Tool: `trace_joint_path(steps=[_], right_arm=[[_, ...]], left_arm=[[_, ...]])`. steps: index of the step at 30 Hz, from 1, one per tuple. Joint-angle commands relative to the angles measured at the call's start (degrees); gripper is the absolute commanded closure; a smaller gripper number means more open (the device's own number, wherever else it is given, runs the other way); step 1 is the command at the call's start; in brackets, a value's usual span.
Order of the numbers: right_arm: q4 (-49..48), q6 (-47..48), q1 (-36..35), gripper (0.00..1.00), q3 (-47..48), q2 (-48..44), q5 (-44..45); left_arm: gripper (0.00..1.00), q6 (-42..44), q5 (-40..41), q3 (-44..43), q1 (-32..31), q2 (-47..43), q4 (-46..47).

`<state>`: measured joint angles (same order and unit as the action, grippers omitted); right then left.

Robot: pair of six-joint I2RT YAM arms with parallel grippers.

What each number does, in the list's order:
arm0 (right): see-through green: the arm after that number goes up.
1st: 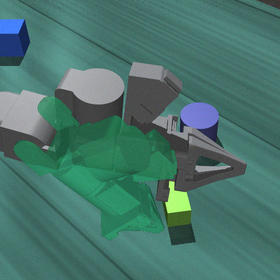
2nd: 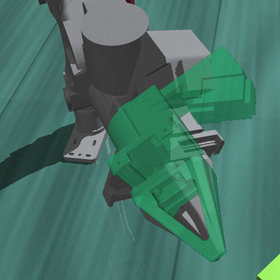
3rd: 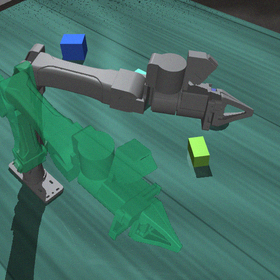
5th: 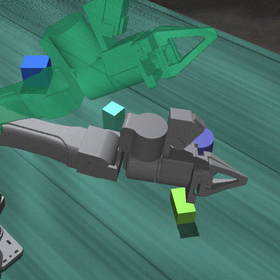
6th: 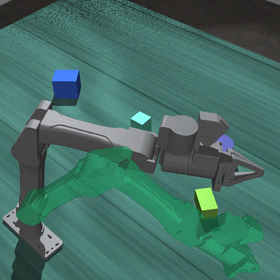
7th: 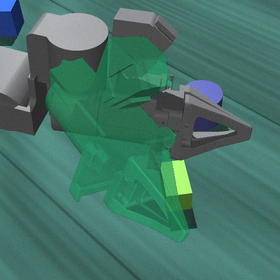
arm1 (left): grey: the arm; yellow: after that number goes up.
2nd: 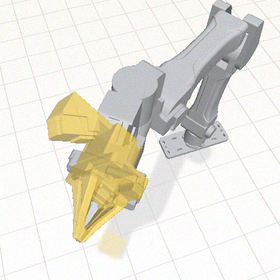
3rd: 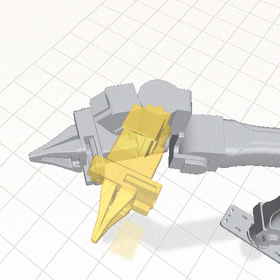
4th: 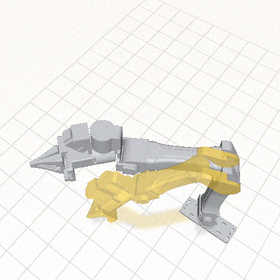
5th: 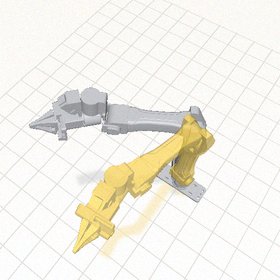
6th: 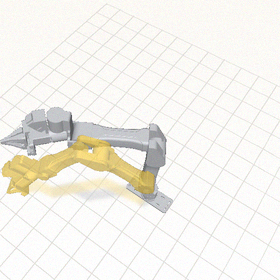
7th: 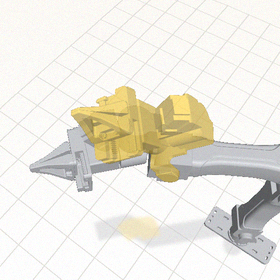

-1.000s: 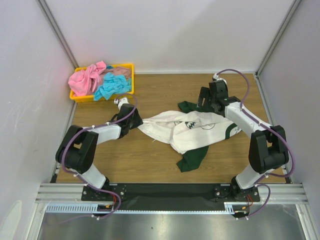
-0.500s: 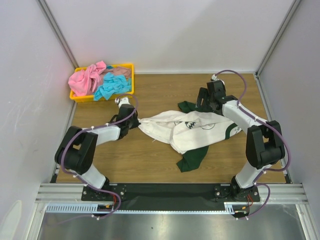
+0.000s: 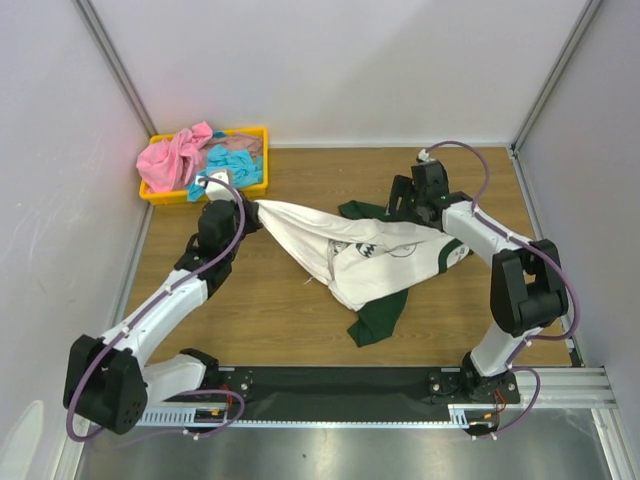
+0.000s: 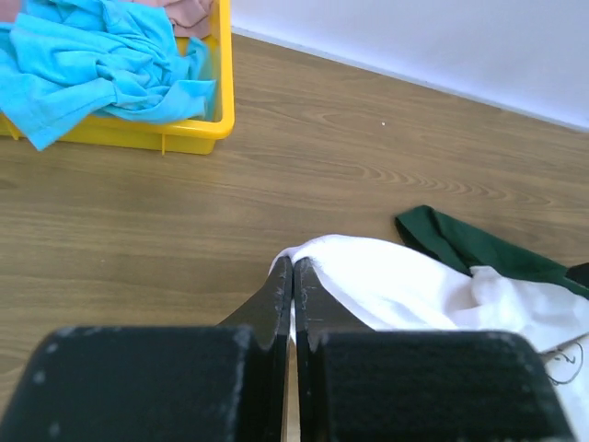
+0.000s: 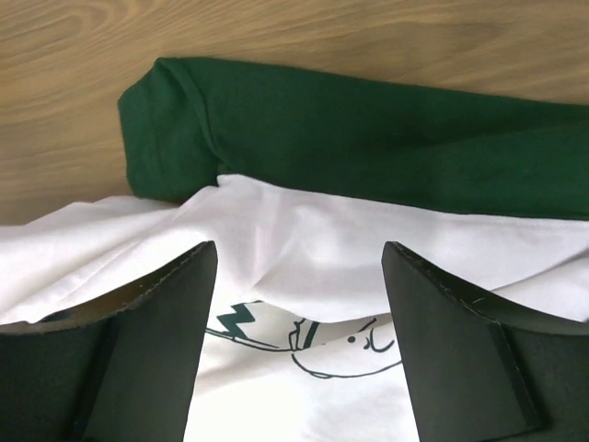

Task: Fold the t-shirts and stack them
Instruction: Flatten the tshirt out

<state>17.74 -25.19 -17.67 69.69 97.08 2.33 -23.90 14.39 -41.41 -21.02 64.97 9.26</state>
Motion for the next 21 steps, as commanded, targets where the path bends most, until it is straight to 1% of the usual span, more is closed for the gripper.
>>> trace_joint_path(steps=[1, 5, 6, 7, 9, 11, 12, 15, 18, 21], right_arm=[[-4.1, 1.6, -2.6, 0.22, -3.1, -1.4, -5.9], [-6.7, 5.1, -8.4, 0.22, -6.1, -4.9, -4.8], [-6.7, 6.9, -11.5, 0.22, -6.1, -5.3, -4.3], [-6.8, 7.6, -12.8, 0.22, -6.1, -6.0, -3.9], [-6.9, 9.0, -16.8, 0.22, -6.8, -6.5, -3.0], [-7.6, 10.9, -19.2, 0.21, -7.6, -7.5, -2.4], [-8.3, 11.6, -21.3, 0.21, -8.3, -7.9, -0.9], [-7.0, 12.6, -23.5, 0.19, -7.7, -7.2, 1.1], [-5.0, 11.4, -25.0, 0.2, -7.0, -4.2, 4.6], [-2.1, 10.4, -26.3, 0.21, -4.9, -0.5, 11.2]], left_arm=[[0.99, 1.9, 1.4, -2.3, 0.5, -1.5, -4.9], [1.0, 0.7, 3.4, -2.6, 0.5, -0.6, -7.5], [1.0, 0.5, 3.7, -3.0, 0.5, -0.3, -8.5], [1.0, 0.3, 4.4, -4.0, 0.5, 0.2, -8.8], [1.0, 0.1, 4.9, -4.8, 0.5, 1.6, -8.8], [1.0, 0.1, 6.0, -6.2, 0.5, 2.7, -8.8], [1.0, -0.2, 6.6, -6.6, 0.5, 3.8, -8.8], [1.0, -2.0, 8.0, -7.4, 0.5, 5.1, -8.8], [1.0, -2.6, 8.3, -7.4, 0.5, 5.9, -8.8], [1.0, -2.5, 8.2, -7.6, 0.5, 6.1, -8.7]])
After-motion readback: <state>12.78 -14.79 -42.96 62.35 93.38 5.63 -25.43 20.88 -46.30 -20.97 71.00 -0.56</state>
